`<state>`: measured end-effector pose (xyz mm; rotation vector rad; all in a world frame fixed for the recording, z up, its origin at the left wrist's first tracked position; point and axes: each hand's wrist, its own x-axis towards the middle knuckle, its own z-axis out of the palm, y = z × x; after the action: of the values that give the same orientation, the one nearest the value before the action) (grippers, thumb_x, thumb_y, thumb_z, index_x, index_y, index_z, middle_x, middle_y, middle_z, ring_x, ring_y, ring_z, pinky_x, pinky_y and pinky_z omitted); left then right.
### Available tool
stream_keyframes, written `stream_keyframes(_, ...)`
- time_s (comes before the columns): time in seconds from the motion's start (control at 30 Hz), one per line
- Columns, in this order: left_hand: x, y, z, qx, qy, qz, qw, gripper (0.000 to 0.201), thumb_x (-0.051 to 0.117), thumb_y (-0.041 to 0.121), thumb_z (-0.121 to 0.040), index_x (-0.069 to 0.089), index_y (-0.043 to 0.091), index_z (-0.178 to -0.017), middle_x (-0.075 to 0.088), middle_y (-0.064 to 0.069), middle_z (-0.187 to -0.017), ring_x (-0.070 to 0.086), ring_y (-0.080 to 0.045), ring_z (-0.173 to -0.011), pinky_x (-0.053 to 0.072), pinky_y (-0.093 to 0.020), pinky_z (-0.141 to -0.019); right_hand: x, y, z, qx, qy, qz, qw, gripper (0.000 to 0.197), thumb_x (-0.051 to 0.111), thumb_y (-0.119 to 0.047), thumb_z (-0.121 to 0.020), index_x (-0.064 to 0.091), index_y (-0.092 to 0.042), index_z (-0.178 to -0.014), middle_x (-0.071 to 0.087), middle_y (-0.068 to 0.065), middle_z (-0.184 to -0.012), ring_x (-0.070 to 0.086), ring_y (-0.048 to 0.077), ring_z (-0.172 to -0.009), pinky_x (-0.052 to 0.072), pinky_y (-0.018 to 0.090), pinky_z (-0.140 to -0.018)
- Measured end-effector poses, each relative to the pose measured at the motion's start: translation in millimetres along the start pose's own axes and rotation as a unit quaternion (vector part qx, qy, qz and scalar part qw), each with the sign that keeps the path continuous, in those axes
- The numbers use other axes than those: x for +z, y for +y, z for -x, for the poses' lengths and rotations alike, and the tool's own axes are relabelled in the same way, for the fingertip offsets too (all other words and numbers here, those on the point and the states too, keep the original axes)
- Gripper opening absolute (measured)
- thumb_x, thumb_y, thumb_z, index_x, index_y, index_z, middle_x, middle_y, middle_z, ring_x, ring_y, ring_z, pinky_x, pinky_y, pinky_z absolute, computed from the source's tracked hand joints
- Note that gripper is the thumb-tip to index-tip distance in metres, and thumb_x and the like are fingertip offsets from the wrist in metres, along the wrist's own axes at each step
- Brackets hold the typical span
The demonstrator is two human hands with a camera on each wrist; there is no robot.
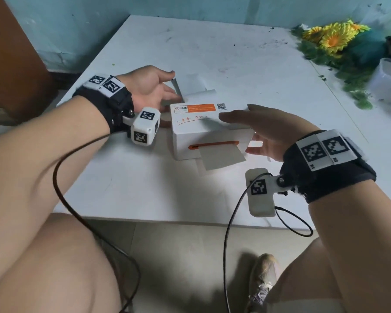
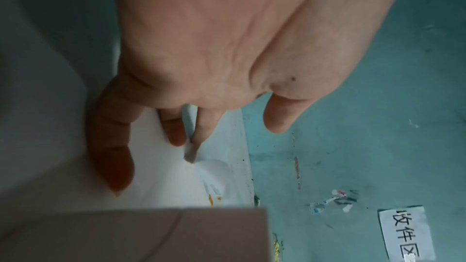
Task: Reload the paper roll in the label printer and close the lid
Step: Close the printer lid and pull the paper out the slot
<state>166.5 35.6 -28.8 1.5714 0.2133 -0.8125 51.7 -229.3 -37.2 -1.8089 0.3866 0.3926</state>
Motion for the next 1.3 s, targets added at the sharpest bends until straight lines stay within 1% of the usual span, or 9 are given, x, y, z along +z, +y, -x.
stream_keyframes(0.1,-1.9,7.0,-8.2,-0.034,-0.059,-0.046,0.997,0.038,0.045,0.048,-0.111,0.068,0.018,-0.114,0.072,0.005,-0.144,0.061,-0.031,-0.132,0.052,-0.055,-0.098,-3.9,4.2,-2.6,-0.023,-0.015,0.007,1.0,0.095,0.103,-0.051,-0.044,0.069,-0.03,-0.13,0.077,-0.015,-0.131,0.069,0.018,-0.13,0.053,0.047,-0.11)
stream_keyframes(0.27,4.0,16.5,-19.7,-0.047,-0.078,-0.077,0.993,0.031,0.048,0.044,-0.111,0.062,0.022,-0.127,0.058,0.009,-0.159,0.056,-0.033,-0.145,0.032,-0.063,-0.124,-7.3,5.0,-1.2,-0.028,-0.006,0.022,0.999,0.106,0.105,-0.048,-0.037,0.07,-0.037,-0.136,0.078,-0.012,-0.133,0.069,0.018,-0.13,0.056,0.044,-0.108)
stream_keyframes(0.47,4.3,19.6,-17.4,-0.016,-0.037,-0.053,0.998,0.046,0.049,0.041,-0.111,0.06,0.014,-0.146,0.066,-0.001,-0.15,0.062,-0.033,-0.135,0.048,-0.059,-0.111,-7.2,11.1,1.7,-0.021,0.006,0.014,1.0,0.131,0.111,-0.053,-0.028,0.062,-0.039,-0.148,0.076,-0.01,-0.138,0.07,0.021,-0.131,0.058,0.046,-0.103)
stream_keyframes(0.6,-0.5,14.6,2.6,0.0,0.006,-0.032,0.999,0.062,0.051,0.048,-0.108,0.046,0.008,-0.155,0.059,-0.007,-0.152,0.049,-0.036,-0.148,0.047,-0.062,-0.107,-3.8,3.4,8.4,-0.01,-0.01,0.01,1.0,0.08,0.103,-0.038,-0.07,0.067,-0.036,-0.14,0.078,-0.007,-0.134,0.07,0.023,-0.129,0.055,0.048,-0.11)
stream_keyframes(0.77,3.9,-5.5,36.2,0.004,0.057,0.027,0.998,0.083,0.059,0.057,-0.1,0.034,0.012,-0.165,0.045,-0.018,-0.164,0.045,-0.038,-0.151,0.052,-0.068,-0.096,-3.1,-4.5,10.8,-0.003,-0.005,-0.005,1.0,0.054,0.095,-0.026,-0.085,0.071,-0.03,-0.134,0.081,-0.004,-0.129,0.075,0.022,-0.123,0.054,0.045,-0.113)
stream_keyframes(1.03,64.9,-54.0,85.1,0.077,0.064,0.016,0.995,0.019,0.053,0.033,-0.11,0.068,0.022,-0.112,0.07,-0.004,-0.113,0.063,-0.022,-0.098,0.044,-0.047,-0.103,-2.4,-1.8,9.3,0.002,0.039,-0.078,0.996,0.084,0.098,-0.025,-0.077,0.06,-0.025,-0.152,0.078,0.003,-0.131,0.073,0.026,-0.126,0.057,0.045,-0.11)
stream_keyframes(1.17,69.4,-67.2,75.8,0.149,0.116,0.062,0.98,0.019,0.059,0.004,-0.107,0.074,0.012,-0.114,0.079,-0.007,-0.107,0.07,-0.022,-0.096,0.056,-0.03,-0.081,-2.1,-2.2,27.1,0.004,0.069,-0.055,0.996,0.023,0.084,-0.019,-0.093,0.07,-0.025,-0.111,0.073,0.006,-0.126,0.069,0.03,-0.126,0.053,0.044,-0.116)
stream_keyframes(1.23,70.9,-70.4,75.0,0.163,0.105,0.07,0.979,0.028,0.059,-0.001,-0.106,0.072,0.007,-0.13,0.079,-0.009,-0.121,0.074,-0.022,-0.113,0.062,-0.031,-0.094,-3.5,-0.1,32.4,-0.003,0.083,-0.057,0.995,0.018,0.078,-0.015,-0.098,0.067,-0.027,-0.09,0.073,0.011,-0.122,0.07,0.03,-0.123,0.054,0.039,-0.112)
stream_keyframes(1.3,73.3,-72.2,73.9,0.169,0.1,0.068,0.978,0.031,0.061,-0.003,-0.105,0.07,0.009,-0.133,0.077,-0.009,-0.13,0.071,-0.024,-0.127,0.055,-0.04,-0.112,-5.1,2.8,34.6,-0.023,0.096,-0.074,0.992,0.017,0.073,-0.009,-0.101,0.073,-0.026,-0.106,0.074,0.012,-0.121,0.072,0.028,-0.119,0.056,0.038,-0.108)
